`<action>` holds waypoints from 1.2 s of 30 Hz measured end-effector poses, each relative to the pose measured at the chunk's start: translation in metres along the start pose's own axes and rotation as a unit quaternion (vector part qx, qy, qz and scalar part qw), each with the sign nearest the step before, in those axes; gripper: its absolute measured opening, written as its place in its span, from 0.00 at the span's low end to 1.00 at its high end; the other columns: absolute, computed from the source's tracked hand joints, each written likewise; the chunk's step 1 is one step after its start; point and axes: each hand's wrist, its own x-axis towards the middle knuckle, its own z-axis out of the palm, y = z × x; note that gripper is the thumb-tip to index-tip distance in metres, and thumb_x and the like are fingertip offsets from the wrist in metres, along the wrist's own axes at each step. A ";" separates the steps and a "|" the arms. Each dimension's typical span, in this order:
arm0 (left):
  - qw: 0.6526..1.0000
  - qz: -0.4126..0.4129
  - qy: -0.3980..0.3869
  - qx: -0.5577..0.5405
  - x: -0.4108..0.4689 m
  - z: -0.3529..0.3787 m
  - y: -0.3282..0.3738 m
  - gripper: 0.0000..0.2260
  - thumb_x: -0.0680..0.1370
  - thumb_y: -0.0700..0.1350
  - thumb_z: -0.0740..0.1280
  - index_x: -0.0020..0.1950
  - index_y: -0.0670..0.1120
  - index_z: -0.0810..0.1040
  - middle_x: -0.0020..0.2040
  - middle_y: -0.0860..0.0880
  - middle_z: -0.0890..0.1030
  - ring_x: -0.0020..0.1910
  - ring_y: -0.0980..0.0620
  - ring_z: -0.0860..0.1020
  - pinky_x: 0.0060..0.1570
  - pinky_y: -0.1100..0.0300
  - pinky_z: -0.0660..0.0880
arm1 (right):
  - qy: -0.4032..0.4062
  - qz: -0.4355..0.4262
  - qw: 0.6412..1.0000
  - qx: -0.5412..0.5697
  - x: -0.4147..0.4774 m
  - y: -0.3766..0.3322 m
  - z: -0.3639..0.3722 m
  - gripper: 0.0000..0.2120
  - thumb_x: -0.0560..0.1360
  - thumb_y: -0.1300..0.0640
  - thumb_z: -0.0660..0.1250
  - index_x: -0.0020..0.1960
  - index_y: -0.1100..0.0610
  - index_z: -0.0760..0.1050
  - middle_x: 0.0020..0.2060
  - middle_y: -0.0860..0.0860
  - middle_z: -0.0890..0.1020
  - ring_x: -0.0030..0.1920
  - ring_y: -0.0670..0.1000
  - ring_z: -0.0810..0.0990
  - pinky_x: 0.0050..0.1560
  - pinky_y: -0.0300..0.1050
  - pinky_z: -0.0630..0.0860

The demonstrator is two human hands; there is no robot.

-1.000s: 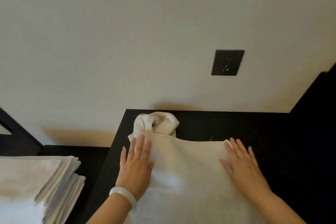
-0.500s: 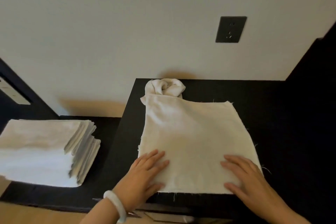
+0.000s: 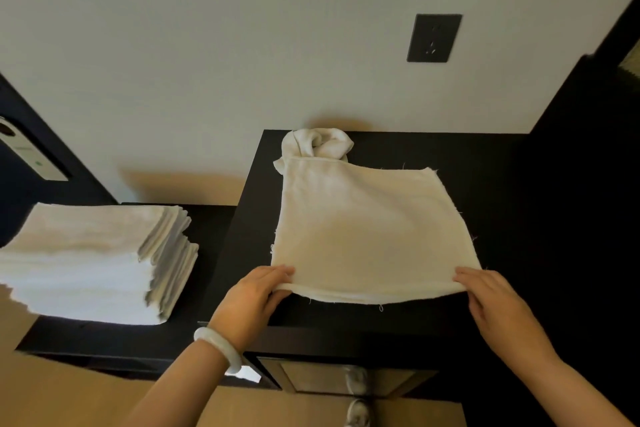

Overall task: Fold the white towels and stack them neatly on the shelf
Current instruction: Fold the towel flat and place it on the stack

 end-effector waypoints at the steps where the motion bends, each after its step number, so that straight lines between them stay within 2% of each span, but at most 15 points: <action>1: 1.000 -0.008 -0.017 -0.008 0.002 -0.005 0.003 0.16 0.78 0.59 0.57 0.62 0.59 0.74 0.60 0.60 0.76 0.58 0.64 0.73 0.63 0.64 0.72 | -0.012 0.010 1.000 -0.001 0.002 -0.003 -0.008 0.21 0.74 0.66 0.70 0.60 0.45 0.75 0.58 0.44 0.77 0.61 0.44 0.74 0.63 0.41 0.71; 2: 0.999 -0.017 -0.041 -0.017 0.005 -0.011 0.005 0.12 0.78 0.58 0.58 0.60 0.60 0.74 0.57 0.62 0.76 0.55 0.64 0.75 0.61 0.64 0.73 | -0.033 0.018 0.999 0.006 0.006 -0.005 -0.016 0.20 0.75 0.64 0.68 0.56 0.39 0.71 0.55 0.40 0.75 0.59 0.44 0.74 0.60 0.39 0.71; 4: 0.996 -0.027 -0.083 -0.035 0.015 -0.024 0.008 0.06 0.79 0.54 0.61 0.56 0.60 0.74 0.54 0.63 0.77 0.53 0.64 0.76 0.60 0.63 0.74 | -0.096 0.041 0.993 0.049 0.019 -0.005 -0.032 0.19 0.77 0.62 0.65 0.49 0.36 0.69 0.51 0.37 0.74 0.55 0.43 0.73 0.54 0.38 0.71; 7: 0.988 -0.049 -0.129 -0.073 0.032 -0.049 0.008 0.04 0.80 0.51 0.64 0.52 0.60 0.75 0.53 0.64 0.78 0.53 0.63 0.77 0.58 0.64 0.75 | -0.158 0.070 0.977 0.126 0.040 -0.003 -0.058 0.21 0.77 0.64 0.64 0.52 0.36 0.71 0.50 0.40 0.76 0.47 0.45 0.79 0.46 0.42 0.79; 10: 0.978 -0.052 -0.178 -0.092 0.054 -0.073 0.005 0.03 0.79 0.51 0.66 0.51 0.59 0.77 0.50 0.64 0.80 0.53 0.65 0.77 0.59 0.62 0.74 | -0.189 0.074 0.968 0.146 0.067 0.001 -0.079 0.21 0.76 0.64 0.66 0.54 0.36 0.72 0.51 0.40 0.76 0.48 0.44 0.80 0.46 0.41 0.80; 12: 0.974 -0.054 -0.177 -0.130 0.076 -0.086 0.001 0.03 0.79 0.49 0.67 0.50 0.57 0.79 0.48 0.63 0.81 0.52 0.62 0.79 0.58 0.59 0.75 | -0.187 0.075 0.965 0.168 0.089 0.001 -0.088 0.22 0.75 0.64 0.68 0.54 0.36 0.74 0.51 0.41 0.78 0.48 0.43 0.80 0.48 0.40 0.79; 14: 0.967 -0.073 -0.151 -0.190 0.102 -0.095 -0.002 0.02 0.78 0.50 0.69 0.48 0.55 0.81 0.46 0.57 0.83 0.50 0.57 0.81 0.55 0.57 0.75 | -0.164 0.092 0.956 0.226 0.115 0.000 -0.095 0.21 0.74 0.65 0.68 0.54 0.38 0.76 0.49 0.42 0.80 0.49 0.44 0.81 0.53 0.46 0.80; 16: 0.954 -0.099 -0.116 -0.259 0.130 -0.102 -0.003 0.07 0.75 0.54 0.71 0.46 0.52 0.82 0.44 0.51 0.83 0.47 0.54 0.82 0.51 0.56 0.76 | -0.129 0.120 0.938 0.300 0.144 -0.003 -0.097 0.18 0.74 0.64 0.69 0.55 0.42 0.78 0.50 0.45 0.81 0.51 0.46 0.81 0.58 0.52 0.78; 18: 0.936 -0.131 -0.074 -0.317 0.157 -0.103 -0.002 0.09 0.76 0.52 0.71 0.46 0.47 0.82 0.42 0.48 0.83 0.43 0.50 0.82 0.48 0.55 0.77 | -0.086 0.147 0.916 0.362 0.175 -0.004 -0.094 0.15 0.75 0.63 0.69 0.56 0.47 0.78 0.50 0.48 0.82 0.51 0.49 0.82 0.56 0.53 0.79; 21: 0.920 -0.186 -0.021 -0.344 0.193 -0.089 -0.009 0.06 0.78 0.48 0.69 0.48 0.46 0.81 0.43 0.47 0.82 0.42 0.49 0.81 0.52 0.49 0.80 | -0.043 0.206 0.887 0.411 0.215 0.000 -0.076 0.10 0.76 0.60 0.69 0.57 0.51 0.78 0.49 0.51 0.83 0.50 0.52 0.82 0.53 0.53 0.80; 24: 0.917 -0.252 -0.028 -0.307 0.210 -0.062 -0.019 0.11 0.76 0.50 0.71 0.55 0.48 0.78 0.50 0.47 0.83 0.47 0.48 0.84 0.54 0.46 0.80 | -0.081 0.250 0.896 0.359 0.237 0.007 -0.040 0.11 0.75 0.55 0.72 0.57 0.53 0.76 0.48 0.50 0.82 0.48 0.50 0.81 0.47 0.48 0.79; 26: 0.931 -0.270 -0.021 -0.246 0.213 -0.046 -0.025 0.10 0.75 0.50 0.72 0.55 0.51 0.78 0.49 0.50 0.83 0.49 0.51 0.82 0.56 0.50 0.78 | -0.093 0.266 0.911 0.301 0.244 0.011 -0.021 0.12 0.75 0.54 0.72 0.57 0.52 0.76 0.47 0.48 0.81 0.46 0.48 0.80 0.43 0.45 0.77; 28: 0.932 -0.280 0.013 -0.230 0.213 -0.039 -0.026 0.06 0.77 0.50 0.69 0.53 0.52 0.78 0.46 0.51 0.83 0.47 0.53 0.82 0.56 0.51 0.78 | -0.086 0.278 0.915 0.278 0.247 0.012 -0.015 0.10 0.75 0.56 0.71 0.55 0.51 0.76 0.45 0.48 0.81 0.45 0.48 0.80 0.44 0.47 0.78; 32: 0.926 -0.296 0.088 -0.217 0.212 -0.038 -0.019 0.06 0.79 0.49 0.65 0.46 0.50 0.79 0.41 0.49 0.82 0.42 0.50 0.81 0.49 0.51 0.80 | -0.083 0.277 0.913 0.289 0.247 0.013 -0.024 0.03 0.78 0.57 0.68 0.51 0.51 0.78 0.44 0.49 0.82 0.45 0.49 0.80 0.39 0.45 0.74; 36: 0.907 -0.323 0.161 -0.218 0.224 -0.043 -0.016 0.05 0.80 0.49 0.65 0.47 0.50 0.78 0.42 0.50 0.81 0.43 0.51 0.80 0.43 0.57 0.74 | -0.014 0.283 0.913 0.293 0.259 0.015 -0.030 0.01 0.79 0.54 0.66 0.48 0.50 0.76 0.43 0.48 0.81 0.43 0.48 0.79 0.36 0.43 0.69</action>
